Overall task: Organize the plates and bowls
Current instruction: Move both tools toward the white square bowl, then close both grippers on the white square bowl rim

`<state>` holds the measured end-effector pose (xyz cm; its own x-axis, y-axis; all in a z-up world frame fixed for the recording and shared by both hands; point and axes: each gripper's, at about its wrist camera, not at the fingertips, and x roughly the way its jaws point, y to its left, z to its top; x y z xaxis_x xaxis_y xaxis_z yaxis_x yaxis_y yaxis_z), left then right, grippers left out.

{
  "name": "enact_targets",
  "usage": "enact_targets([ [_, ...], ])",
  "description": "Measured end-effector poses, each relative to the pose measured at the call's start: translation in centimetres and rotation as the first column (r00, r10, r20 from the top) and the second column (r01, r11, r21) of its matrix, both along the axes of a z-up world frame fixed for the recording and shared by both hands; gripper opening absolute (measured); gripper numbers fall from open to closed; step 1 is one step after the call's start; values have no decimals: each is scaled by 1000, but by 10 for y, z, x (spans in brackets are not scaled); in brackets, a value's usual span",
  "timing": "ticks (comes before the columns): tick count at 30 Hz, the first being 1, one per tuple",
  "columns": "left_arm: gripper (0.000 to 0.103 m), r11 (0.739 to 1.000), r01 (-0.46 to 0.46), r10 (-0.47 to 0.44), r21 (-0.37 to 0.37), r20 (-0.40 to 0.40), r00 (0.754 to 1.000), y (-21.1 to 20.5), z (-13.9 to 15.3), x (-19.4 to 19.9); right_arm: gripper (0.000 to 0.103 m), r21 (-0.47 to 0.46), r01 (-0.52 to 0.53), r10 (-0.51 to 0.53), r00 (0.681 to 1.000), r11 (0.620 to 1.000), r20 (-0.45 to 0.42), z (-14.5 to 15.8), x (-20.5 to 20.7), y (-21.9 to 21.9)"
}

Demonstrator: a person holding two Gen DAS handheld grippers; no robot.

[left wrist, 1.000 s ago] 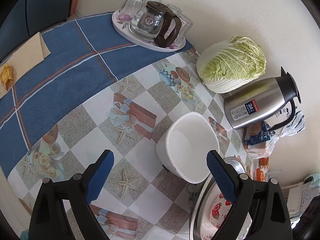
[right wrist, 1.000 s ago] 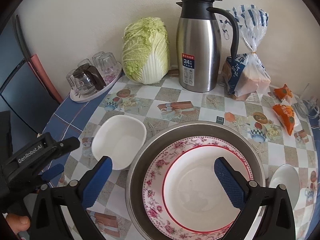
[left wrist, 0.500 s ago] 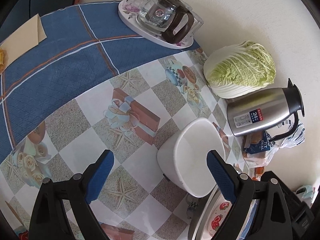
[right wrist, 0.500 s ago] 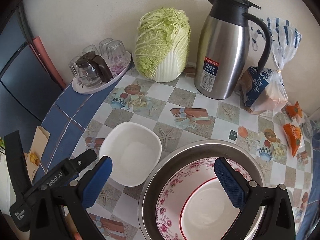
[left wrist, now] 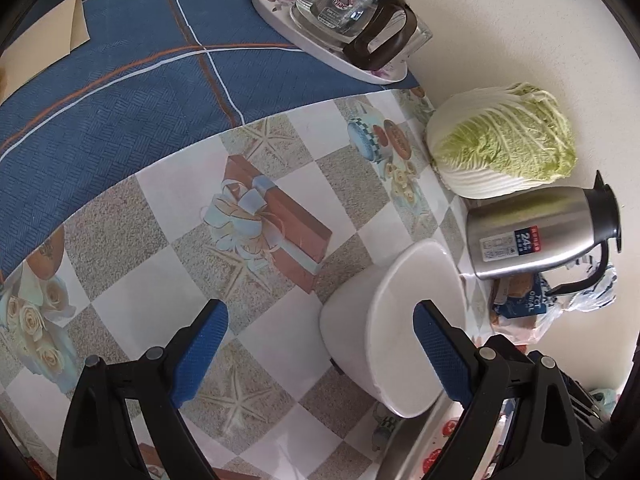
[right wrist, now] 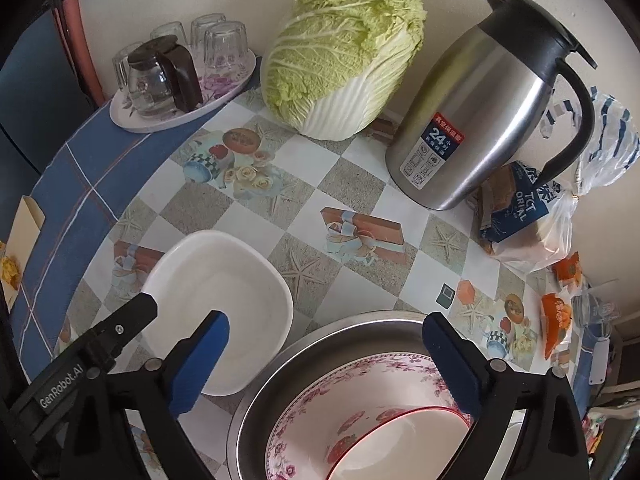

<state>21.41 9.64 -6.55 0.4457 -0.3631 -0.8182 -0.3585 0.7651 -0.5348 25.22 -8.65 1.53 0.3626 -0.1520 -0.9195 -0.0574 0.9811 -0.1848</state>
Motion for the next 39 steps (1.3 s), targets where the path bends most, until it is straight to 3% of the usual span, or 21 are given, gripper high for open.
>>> enact_targets([
  [6,90,999,41,-41,-1,6,999,-7,-4,6,82,-22,8,-8,999,1000,-36,-18,9,1],
  [11,64,997,80,-80,-20,-6,997,-17,-10,10,73,-33,11,-12,998,999,-57,-28,13,3],
  [16,47,995,96,-96,-18,-14,995,-22,-15,12,67,-33,-5,2,998,999,-70,-36,16,7],
  [21,44,996,79,-80,-45,-29,996,-23,-24,15,60,-6,1,-1,997,1000,-81,-42,18,9],
  [29,30,995,93,-93,-34,-13,996,-29,-25,21,58,-8,7,-7,995,1000,-95,-51,21,12],
  [39,25,996,79,-79,-31,6,997,-27,-25,23,58,-8,9,-10,994,1000,-104,-56,23,14],
])
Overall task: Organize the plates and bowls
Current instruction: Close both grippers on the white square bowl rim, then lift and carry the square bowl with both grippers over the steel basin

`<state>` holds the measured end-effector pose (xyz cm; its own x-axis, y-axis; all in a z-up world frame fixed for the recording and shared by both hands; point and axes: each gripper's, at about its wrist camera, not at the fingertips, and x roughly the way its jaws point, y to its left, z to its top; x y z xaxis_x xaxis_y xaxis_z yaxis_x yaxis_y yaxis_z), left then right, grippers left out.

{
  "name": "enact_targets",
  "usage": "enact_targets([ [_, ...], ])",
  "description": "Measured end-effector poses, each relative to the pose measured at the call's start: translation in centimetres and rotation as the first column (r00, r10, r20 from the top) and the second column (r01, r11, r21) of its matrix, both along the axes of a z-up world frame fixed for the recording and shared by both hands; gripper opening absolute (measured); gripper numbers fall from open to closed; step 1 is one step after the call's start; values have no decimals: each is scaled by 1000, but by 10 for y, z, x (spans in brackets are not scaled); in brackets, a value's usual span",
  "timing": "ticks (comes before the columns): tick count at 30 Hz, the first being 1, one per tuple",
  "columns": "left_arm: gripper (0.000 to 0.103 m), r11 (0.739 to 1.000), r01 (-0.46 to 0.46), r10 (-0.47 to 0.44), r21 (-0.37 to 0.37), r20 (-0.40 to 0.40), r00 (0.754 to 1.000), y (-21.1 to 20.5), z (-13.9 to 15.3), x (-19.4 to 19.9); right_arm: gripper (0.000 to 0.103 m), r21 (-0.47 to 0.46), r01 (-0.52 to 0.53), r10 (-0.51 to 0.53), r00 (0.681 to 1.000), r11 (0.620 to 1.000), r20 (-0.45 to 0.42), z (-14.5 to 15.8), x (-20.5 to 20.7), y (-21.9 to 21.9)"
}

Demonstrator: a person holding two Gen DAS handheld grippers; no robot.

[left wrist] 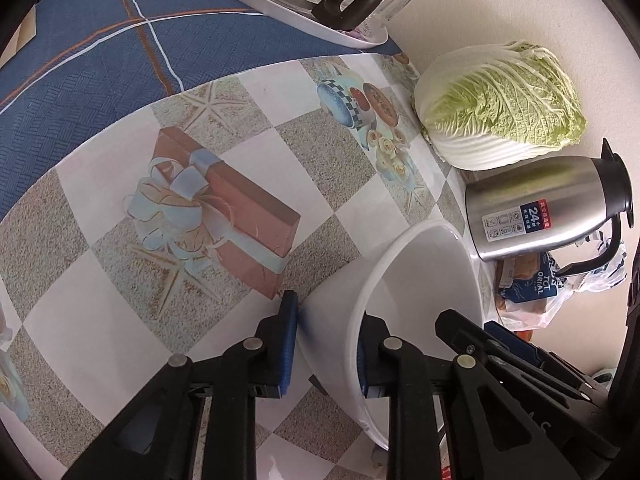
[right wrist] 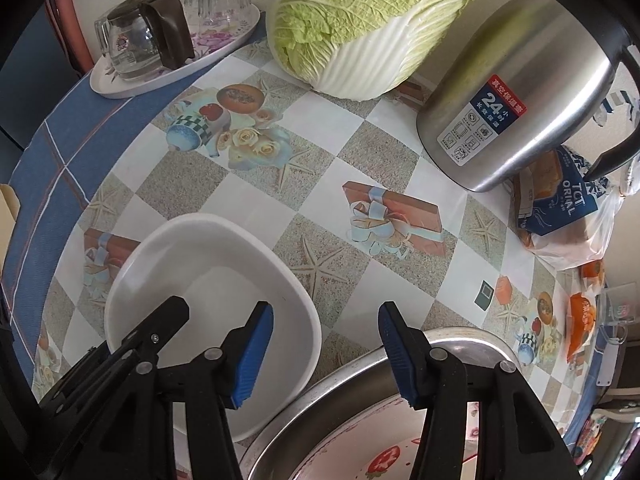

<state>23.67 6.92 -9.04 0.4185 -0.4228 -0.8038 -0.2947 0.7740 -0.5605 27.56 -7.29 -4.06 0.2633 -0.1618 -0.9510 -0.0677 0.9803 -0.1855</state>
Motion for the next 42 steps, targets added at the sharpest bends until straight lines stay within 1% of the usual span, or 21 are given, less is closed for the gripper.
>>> enact_targets([
  [5,24,999,-16,16,-50,-4,1000,10,-1,-2,57,13,2,-2,1000,1000,-1,-3,2,3],
  [6,24,999,-14,13,-53,-9,1000,11,-1,-3,55,18,0,0,1000,1000,-1,-2,1,4],
  [7,24,999,-14,13,-49,-8,1000,11,-1,-3,48,25,-4,4,1000,1000,-3,-2,1,5],
  [10,24,998,-21,20,-55,-11,1000,14,0,-4,43,44,-11,11,1000,999,-7,-1,-2,7],
  [14,24,999,-16,15,-51,-6,1000,17,3,-5,29,64,-17,18,1000,998,-12,-1,-3,9],
  [16,24,999,-15,15,-48,-2,1000,18,5,-4,24,74,-28,29,999,997,-14,0,-3,12],
  [17,24,999,-16,16,-46,0,1000,19,6,-5,23,70,-34,35,999,997,-15,0,-4,14],
  [21,24,999,-23,24,-43,10,1000,25,11,-7,23,76,-46,47,999,996,-10,4,-5,16],
  [22,24,998,-26,27,-58,14,1000,27,13,-8,21,84,-49,49,999,995,-8,5,-5,16],
  [25,24,996,-25,28,-88,34,999,33,20,-11,20,90,-57,56,998,994,6,11,-7,19],
  [30,24,995,-10,18,-102,73,997,34,39,-18,20,115,-64,60,997,991,39,33,-14,20],
  [35,24,994,26,-13,-110,119,993,28,61,-28,20,149,-58,48,996,987,72,56,-29,15],
  [42,24,987,90,-68,-130,163,984,11,83,-48,20,207,-1,-24,993,978,118,87,-60,-7],
])
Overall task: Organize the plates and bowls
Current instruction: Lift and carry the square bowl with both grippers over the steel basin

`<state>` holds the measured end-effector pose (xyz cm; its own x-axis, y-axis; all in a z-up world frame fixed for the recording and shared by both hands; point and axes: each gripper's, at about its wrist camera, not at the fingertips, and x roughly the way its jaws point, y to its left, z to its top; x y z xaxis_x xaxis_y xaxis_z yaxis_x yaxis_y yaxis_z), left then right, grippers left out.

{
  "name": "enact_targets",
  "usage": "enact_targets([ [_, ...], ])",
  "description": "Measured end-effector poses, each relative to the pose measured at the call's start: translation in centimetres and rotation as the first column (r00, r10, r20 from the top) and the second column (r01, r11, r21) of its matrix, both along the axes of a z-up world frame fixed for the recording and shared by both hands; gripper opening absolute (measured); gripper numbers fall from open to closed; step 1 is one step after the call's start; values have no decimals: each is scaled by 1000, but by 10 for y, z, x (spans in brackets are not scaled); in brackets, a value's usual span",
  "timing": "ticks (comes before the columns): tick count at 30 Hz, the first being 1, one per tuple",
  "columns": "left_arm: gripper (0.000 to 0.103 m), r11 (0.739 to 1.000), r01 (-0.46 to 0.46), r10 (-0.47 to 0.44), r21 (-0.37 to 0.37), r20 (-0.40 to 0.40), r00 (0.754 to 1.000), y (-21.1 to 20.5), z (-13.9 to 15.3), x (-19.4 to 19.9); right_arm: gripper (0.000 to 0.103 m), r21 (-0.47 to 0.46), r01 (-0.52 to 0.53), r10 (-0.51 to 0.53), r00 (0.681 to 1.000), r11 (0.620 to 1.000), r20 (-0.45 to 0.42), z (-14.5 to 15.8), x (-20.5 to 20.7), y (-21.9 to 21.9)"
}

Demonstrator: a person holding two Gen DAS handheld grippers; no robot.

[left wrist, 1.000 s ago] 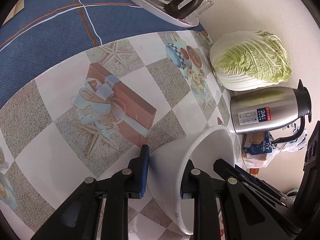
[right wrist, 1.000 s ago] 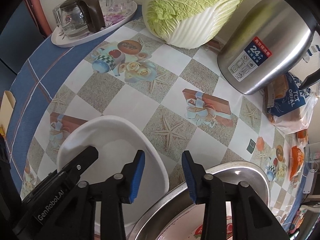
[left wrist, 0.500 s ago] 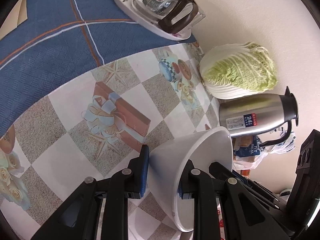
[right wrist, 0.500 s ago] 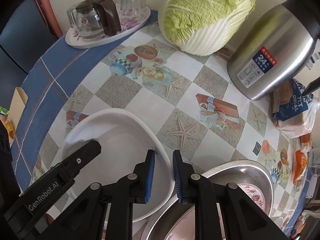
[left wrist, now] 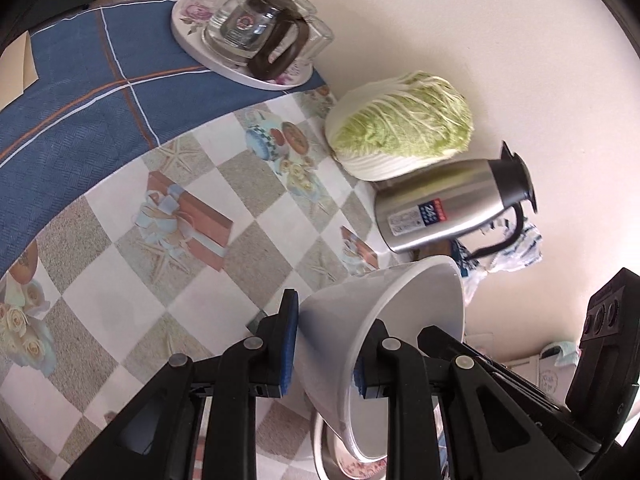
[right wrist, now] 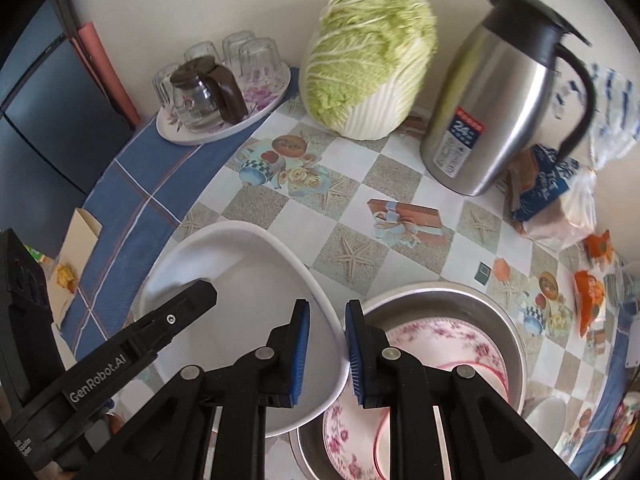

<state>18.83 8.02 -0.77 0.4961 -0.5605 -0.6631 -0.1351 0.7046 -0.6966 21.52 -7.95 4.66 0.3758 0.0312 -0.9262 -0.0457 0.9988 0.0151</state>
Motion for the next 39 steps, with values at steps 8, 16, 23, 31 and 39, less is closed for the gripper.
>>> enact_targets([
  [8,24,995,94,-93,-33,38,995,-29,18,-23,20,56,91,-93,995,994,43,26,-50,-32],
  [16,24,984,175,-176,22,93,980,-60,41,-36,20,113,186,-200,972,976,125,43,-92,-65],
  [23,24,974,216,-223,72,109,969,-80,48,-41,20,196,230,-263,950,953,167,44,-115,-86],
  [31,24,954,271,-285,126,111,952,-109,52,-45,22,253,282,-337,919,925,207,41,-140,-110],
  [39,24,943,290,-310,163,111,944,-127,54,-47,22,304,317,-385,901,899,199,34,-150,-133],
])
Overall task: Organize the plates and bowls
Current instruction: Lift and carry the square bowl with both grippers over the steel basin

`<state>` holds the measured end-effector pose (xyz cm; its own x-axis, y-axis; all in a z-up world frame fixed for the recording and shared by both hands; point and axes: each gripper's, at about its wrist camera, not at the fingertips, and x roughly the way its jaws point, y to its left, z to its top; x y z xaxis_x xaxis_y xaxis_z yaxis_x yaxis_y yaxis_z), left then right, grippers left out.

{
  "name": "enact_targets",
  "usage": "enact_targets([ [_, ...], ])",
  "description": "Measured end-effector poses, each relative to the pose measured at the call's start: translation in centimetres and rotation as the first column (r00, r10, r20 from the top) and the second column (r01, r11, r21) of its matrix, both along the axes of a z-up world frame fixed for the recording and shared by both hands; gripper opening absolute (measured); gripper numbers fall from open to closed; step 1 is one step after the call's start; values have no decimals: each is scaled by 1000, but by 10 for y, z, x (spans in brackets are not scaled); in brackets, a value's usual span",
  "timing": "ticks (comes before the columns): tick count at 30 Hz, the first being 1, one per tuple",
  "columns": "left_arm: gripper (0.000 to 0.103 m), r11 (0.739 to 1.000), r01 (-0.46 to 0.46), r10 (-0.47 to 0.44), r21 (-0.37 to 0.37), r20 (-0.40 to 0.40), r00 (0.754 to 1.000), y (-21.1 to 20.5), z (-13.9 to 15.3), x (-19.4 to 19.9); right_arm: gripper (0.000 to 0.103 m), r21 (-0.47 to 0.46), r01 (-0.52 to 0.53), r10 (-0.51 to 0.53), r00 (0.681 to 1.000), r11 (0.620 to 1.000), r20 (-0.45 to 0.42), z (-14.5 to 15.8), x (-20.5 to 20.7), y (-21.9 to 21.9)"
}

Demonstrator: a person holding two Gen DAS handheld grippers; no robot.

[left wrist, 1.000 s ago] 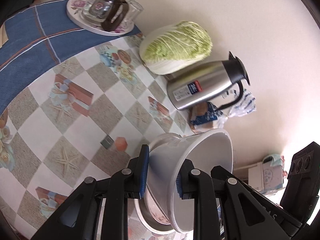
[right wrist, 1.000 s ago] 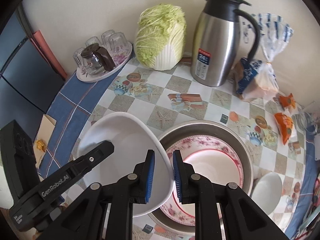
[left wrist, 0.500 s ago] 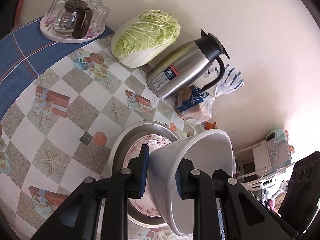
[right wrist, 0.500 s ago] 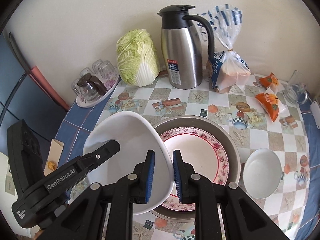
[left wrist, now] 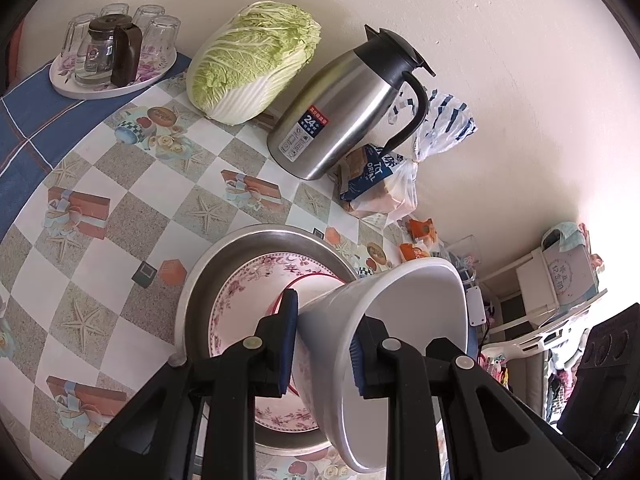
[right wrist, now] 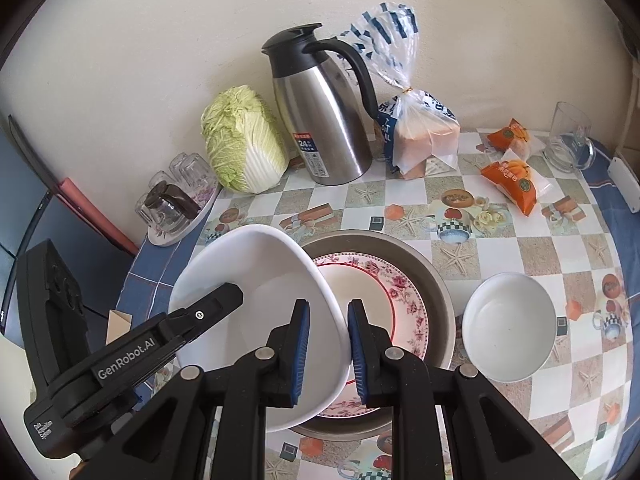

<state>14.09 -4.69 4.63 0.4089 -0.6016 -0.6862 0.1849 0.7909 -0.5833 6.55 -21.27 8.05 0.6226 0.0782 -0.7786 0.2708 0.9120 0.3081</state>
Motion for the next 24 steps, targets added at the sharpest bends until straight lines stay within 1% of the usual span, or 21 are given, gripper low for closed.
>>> enact_targets([
  [6,24,1000,-1,1,29,3,1000,-4,-2,1,22,9,-3,3,1000,1000,3,-1,-1,-4],
  [13,24,1000,5,-5,28,-14,1000,-8,-8,4,22,23,-8,9,1000,1000,-7,-6,1,-7],
  [18,24,999,18,-18,46,0,1000,-17,-8,4,22,35,4,-3,1000,999,-13,-9,1,-14],
  [24,24,997,32,-31,66,-12,999,-26,-13,6,22,57,27,-25,999,998,-31,-17,2,-25],
])
